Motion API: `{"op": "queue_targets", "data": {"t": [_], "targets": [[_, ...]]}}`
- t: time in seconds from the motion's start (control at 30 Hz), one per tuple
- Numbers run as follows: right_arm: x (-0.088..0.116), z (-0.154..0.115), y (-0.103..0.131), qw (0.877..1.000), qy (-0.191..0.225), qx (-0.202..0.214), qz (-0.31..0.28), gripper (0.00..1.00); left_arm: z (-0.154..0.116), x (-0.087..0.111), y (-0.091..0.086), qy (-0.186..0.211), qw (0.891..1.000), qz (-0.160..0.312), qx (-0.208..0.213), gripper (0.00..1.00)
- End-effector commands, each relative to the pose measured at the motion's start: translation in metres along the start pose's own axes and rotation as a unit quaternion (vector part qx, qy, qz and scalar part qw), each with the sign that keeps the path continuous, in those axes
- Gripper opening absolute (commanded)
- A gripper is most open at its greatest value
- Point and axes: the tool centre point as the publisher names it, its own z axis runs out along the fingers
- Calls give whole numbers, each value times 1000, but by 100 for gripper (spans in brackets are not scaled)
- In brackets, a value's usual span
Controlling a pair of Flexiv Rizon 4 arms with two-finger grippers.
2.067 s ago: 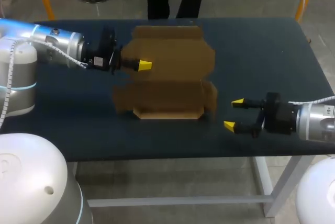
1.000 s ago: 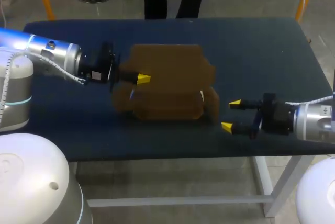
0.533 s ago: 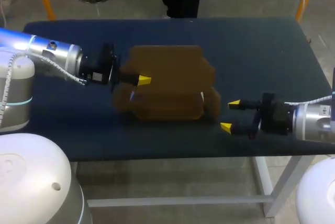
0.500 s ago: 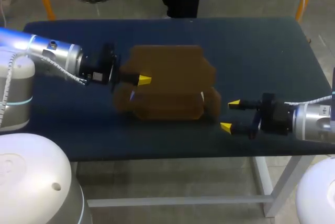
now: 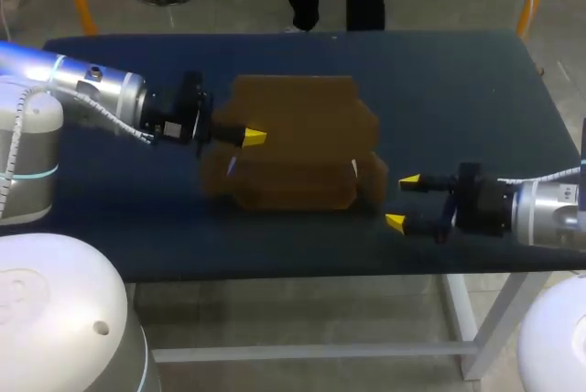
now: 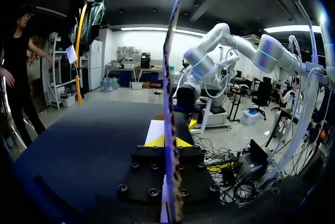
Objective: Assemble the packaging by folding the flat box into shape, placing the metal phone stand inside, and closing the box properly
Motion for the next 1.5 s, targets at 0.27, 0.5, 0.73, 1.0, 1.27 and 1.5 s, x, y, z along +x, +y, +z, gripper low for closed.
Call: {"op": "queue_targets", "data": {"t": [0.27, 0.5, 0.73, 1.0, 1.27, 1.5], "targets": [[-4, -2, -1, 1000, 0, -3, -1, 100, -1, 0, 3, 0, 1000, -2, -1, 0], [-8, -13, 5, 999, 20, -27, -7, 100, -1, 0, 3, 0, 1000, -2, -1, 0], [-5, -22, 5, 999, 37, -23, -17, 100, -1, 0, 3, 0, 1000, -2, -1, 0], [-10, -23, 3, 999, 24, -23, -17, 100, -1, 0, 3, 0, 1000, -2, -1, 0], [-18, 1, -4, 1000, 19, -20, -12, 100, -1, 0, 3, 0, 1000, -2, -1, 0], [-21, 16, -5, 1000, 12, -21, -12, 100, -1, 0, 3, 0, 1000, -2, -1, 0]]}}
